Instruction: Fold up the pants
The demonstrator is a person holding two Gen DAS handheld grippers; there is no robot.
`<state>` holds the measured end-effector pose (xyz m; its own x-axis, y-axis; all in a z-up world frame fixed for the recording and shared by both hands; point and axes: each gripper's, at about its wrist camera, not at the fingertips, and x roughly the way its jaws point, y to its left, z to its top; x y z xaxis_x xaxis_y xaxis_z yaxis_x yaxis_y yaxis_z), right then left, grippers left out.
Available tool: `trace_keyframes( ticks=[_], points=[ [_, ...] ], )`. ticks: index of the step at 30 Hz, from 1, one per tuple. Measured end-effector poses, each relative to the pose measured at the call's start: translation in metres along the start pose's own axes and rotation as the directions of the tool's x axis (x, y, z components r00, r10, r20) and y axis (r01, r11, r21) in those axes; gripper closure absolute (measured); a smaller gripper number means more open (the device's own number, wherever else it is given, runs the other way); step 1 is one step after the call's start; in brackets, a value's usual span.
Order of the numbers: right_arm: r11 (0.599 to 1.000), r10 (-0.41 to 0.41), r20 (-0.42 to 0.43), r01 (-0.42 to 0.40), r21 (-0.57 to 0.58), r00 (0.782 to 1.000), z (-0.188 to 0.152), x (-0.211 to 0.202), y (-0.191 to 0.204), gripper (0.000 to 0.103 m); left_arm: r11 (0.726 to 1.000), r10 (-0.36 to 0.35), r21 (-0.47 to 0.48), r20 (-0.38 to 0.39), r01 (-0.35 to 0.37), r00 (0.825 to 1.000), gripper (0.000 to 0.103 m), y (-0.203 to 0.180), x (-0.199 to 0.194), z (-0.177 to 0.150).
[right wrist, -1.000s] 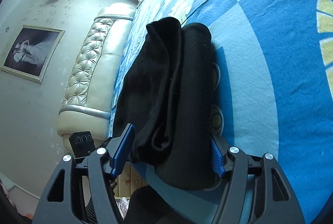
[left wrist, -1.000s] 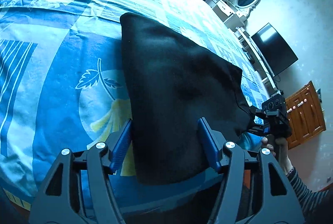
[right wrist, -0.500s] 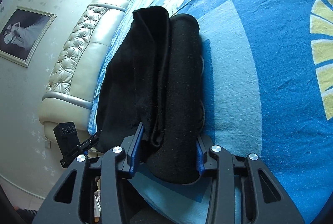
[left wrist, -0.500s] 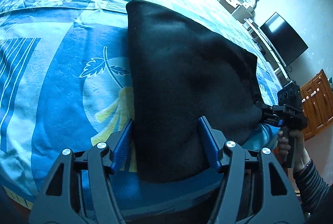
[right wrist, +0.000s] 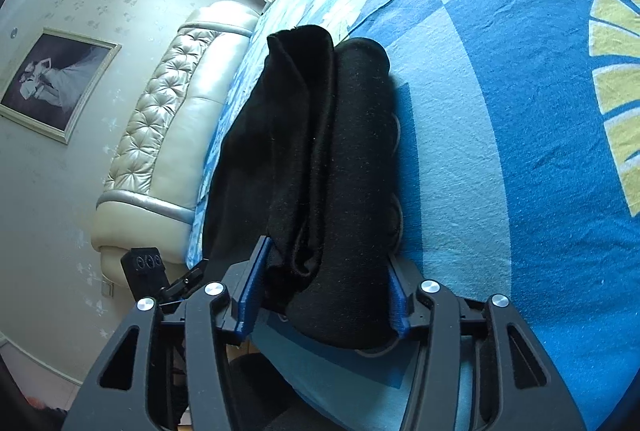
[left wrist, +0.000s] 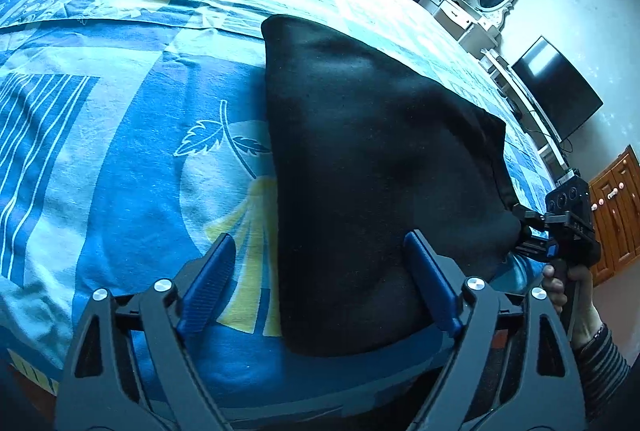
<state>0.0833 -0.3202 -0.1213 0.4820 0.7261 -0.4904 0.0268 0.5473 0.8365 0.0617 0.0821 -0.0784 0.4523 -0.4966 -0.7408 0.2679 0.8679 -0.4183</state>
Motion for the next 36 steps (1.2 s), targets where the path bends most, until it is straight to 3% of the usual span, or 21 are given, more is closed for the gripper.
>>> trace_keyframes(
  ticks=[2,7,17,23,27,31,36],
  points=[
    [1.0,0.012,0.009,-0.012,-0.009,1.0,-0.001,-0.003,0.001,0.039,1.0,0.008,-0.002,0.001,-0.008,1.0,0.016,0.0,-0.002,0.0],
    [1.0,0.0,0.025,0.001,-0.024,1.0,-0.007,-0.009,0.004,0.033,0.996,0.078,0.043,0.021,-0.079,0.997,0.016,-0.011,-0.012,-0.002],
    [0.991,-0.133,0.037,0.133,0.008,0.99,-0.023,-0.024,0.012,0.025,0.975,0.205,0.077,0.035,-0.207,0.978,0.016,-0.037,-0.04,-0.02],
    [0.972,-0.234,0.066,0.234,0.013,0.97,-0.038,-0.031,0.025,0.023,0.964,0.233,0.117,0.065,-0.24,0.97,0.016,-0.066,-0.056,-0.033],
    [0.944,-0.324,0.082,0.327,-0.036,0.943,-0.048,-0.03,0.038,0.023,0.952,0.256,0.14,0.121,-0.272,0.959,0.014,-0.087,-0.066,-0.04],
    [0.882,-0.448,0.149,0.463,-0.09,0.882,-0.059,-0.027,0.054,0.023,0.936,0.283,0.165,0.168,-0.31,0.944,0.011,-0.104,-0.072,-0.047],
    [0.814,-0.526,0.219,0.561,-0.152,0.822,-0.069,-0.018,0.072,0.023,0.937,0.302,0.133,0.16,-0.324,0.94,0.007,-0.105,-0.072,-0.055]
  ],
)
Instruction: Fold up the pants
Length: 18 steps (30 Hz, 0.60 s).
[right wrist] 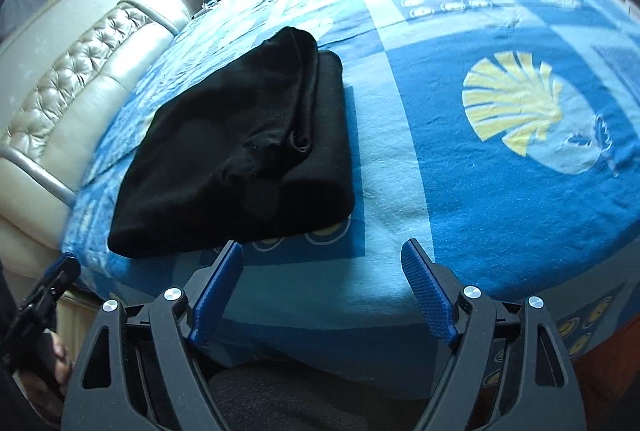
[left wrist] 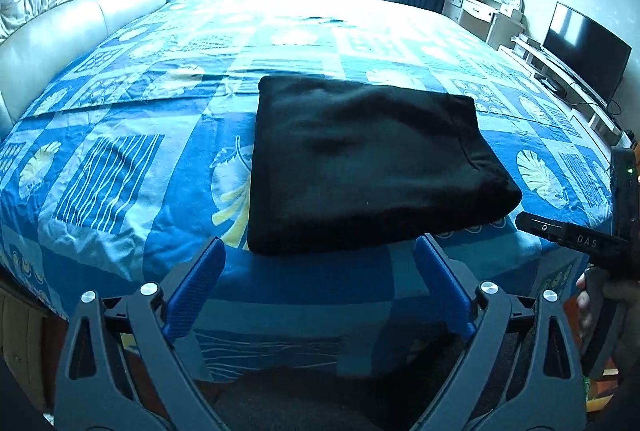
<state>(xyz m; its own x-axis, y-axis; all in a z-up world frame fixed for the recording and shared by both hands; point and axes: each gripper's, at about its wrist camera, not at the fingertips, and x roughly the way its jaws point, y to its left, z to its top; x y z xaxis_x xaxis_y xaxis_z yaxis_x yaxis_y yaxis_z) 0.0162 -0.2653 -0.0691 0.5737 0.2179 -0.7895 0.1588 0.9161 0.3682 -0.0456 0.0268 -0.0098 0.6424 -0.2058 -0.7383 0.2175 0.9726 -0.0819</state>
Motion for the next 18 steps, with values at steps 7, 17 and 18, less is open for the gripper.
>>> trace_keyframes(
  ticks=[7,17,18],
  points=[
    [0.993,-0.05,0.027,0.053,-0.102,0.998,-0.008,0.0,0.021,0.023,0.999,0.053,-0.003,-0.066,-0.054,0.996,0.007,0.003,0.01,-0.009],
    [0.983,-0.051,0.054,0.06,-0.173,0.997,-0.013,-0.005,0.037,0.022,0.998,0.06,0.003,-0.047,-0.06,0.997,0.007,0.002,0.01,-0.012],
    [0.983,-0.051,0.053,0.059,-0.174,0.997,-0.013,-0.005,0.036,0.022,0.998,0.059,0.006,-0.045,-0.059,0.997,0.007,0.001,0.01,-0.012]
  ],
)
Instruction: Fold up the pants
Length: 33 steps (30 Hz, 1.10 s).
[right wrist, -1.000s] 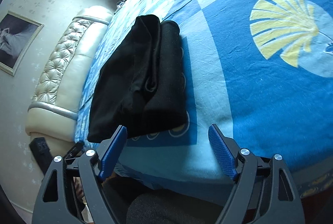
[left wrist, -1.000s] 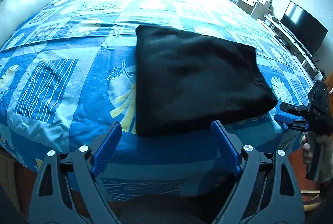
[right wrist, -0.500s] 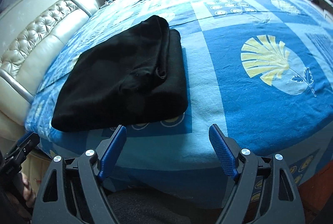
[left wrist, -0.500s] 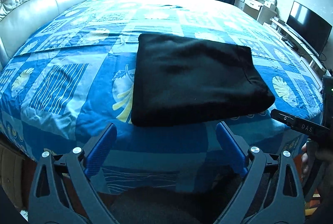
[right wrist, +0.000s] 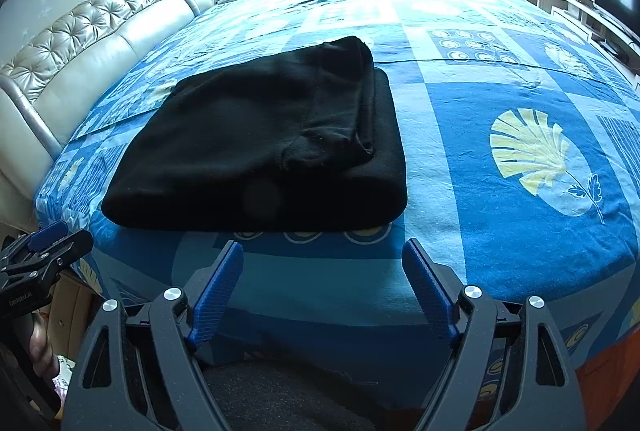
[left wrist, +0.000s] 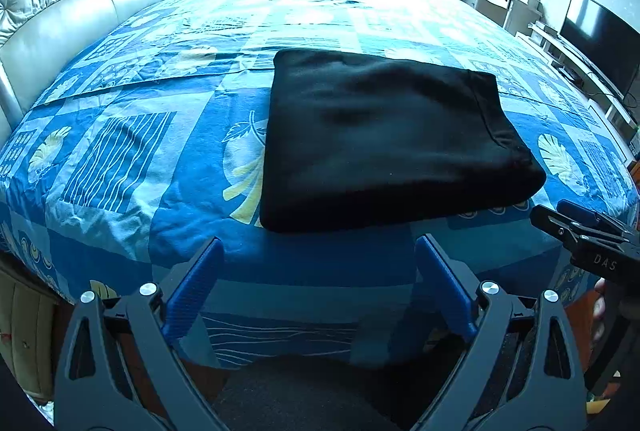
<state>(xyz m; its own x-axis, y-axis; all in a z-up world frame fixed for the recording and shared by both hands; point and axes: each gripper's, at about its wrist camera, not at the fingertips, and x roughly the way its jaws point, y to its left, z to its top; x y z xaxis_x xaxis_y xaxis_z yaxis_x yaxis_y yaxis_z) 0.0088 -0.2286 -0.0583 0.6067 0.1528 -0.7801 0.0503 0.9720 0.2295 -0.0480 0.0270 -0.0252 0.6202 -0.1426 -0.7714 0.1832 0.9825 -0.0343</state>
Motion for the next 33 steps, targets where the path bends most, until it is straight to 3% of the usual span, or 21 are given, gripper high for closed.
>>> trace_keyframes(
  ticks=[10,29,33],
  points=[
    [1.0,-0.007,-0.006,0.007,-0.003,1.0,-0.002,0.001,0.003,0.022,0.999,-0.015,-0.042,0.0,0.015,1.0,0.007,0.002,0.0,0.001],
    [1.0,-0.005,-0.023,0.005,-0.008,1.0,-0.004,0.004,0.006,0.021,0.997,0.077,0.029,0.02,-0.077,0.997,0.006,-0.009,-0.002,0.001],
    [1.0,-0.004,-0.024,0.004,-0.01,1.0,-0.003,0.004,0.006,0.021,0.997,0.068,0.036,0.022,-0.069,0.997,0.005,-0.01,-0.003,0.001]
  ],
)
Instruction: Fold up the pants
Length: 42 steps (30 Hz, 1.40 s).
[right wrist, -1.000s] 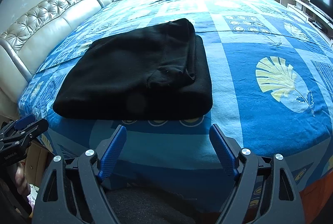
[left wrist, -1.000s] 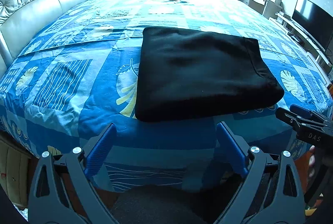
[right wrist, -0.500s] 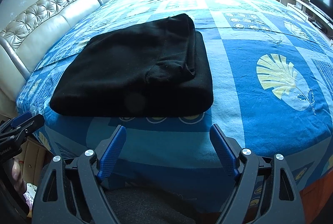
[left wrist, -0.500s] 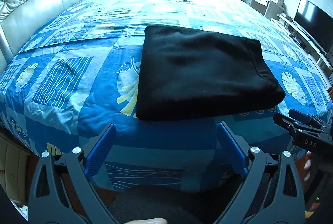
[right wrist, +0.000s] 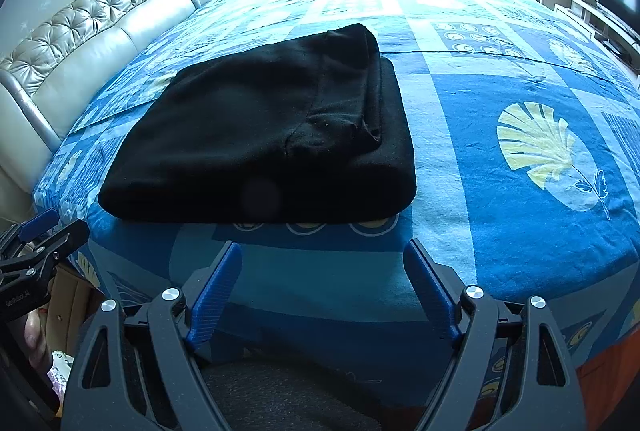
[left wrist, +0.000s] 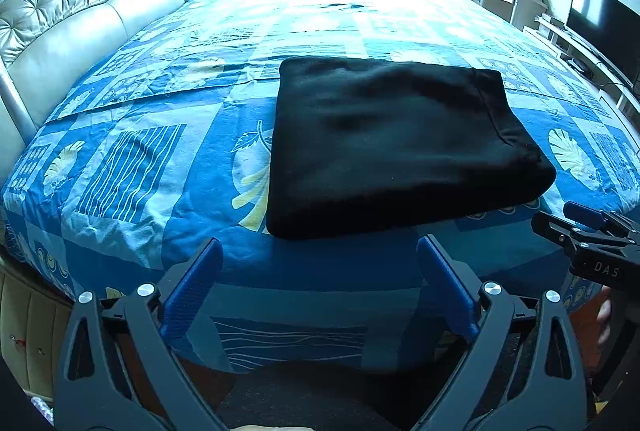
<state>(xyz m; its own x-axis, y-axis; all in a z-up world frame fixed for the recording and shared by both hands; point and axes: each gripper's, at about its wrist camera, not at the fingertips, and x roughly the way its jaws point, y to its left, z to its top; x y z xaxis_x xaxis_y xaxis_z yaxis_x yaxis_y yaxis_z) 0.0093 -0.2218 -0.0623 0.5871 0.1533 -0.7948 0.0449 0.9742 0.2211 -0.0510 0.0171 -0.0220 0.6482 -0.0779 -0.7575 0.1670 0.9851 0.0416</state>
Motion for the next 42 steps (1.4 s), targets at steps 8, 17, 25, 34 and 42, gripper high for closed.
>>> trace_keyframes(
  ticks=[8,17,25,34,42],
  points=[
    [1.0,0.001,-0.002,-0.001,-0.002,1.0,-0.0002,0.0001,0.0011,0.021,1.0,-0.006,0.005,-0.006,0.006,1.0,0.002,-0.0022,0.0007,-0.0008],
    [1.0,0.005,-0.01,-0.006,-0.012,1.0,-0.0012,0.0018,0.0036,0.021,1.0,-0.003,0.005,-0.007,0.003,1.0,0.002,-0.0025,0.0008,-0.0008],
    [1.0,0.006,-0.015,-0.006,-0.008,1.0,-0.0017,0.0022,0.0028,0.021,1.0,-0.003,-0.007,-0.014,0.003,1.0,0.002,-0.0014,0.0033,-0.0018],
    [1.0,-0.012,0.011,0.012,0.015,1.0,0.0006,0.0003,-0.0042,0.017,1.0,-0.004,-0.013,-0.017,0.003,1.0,0.002,-0.0002,0.0033,-0.0018],
    [1.0,-0.013,0.013,0.013,0.009,1.0,0.0012,0.0007,-0.0041,0.017,1.0,-0.003,-0.009,-0.019,0.003,1.0,0.002,-0.0011,0.0024,-0.0022]
  ],
)
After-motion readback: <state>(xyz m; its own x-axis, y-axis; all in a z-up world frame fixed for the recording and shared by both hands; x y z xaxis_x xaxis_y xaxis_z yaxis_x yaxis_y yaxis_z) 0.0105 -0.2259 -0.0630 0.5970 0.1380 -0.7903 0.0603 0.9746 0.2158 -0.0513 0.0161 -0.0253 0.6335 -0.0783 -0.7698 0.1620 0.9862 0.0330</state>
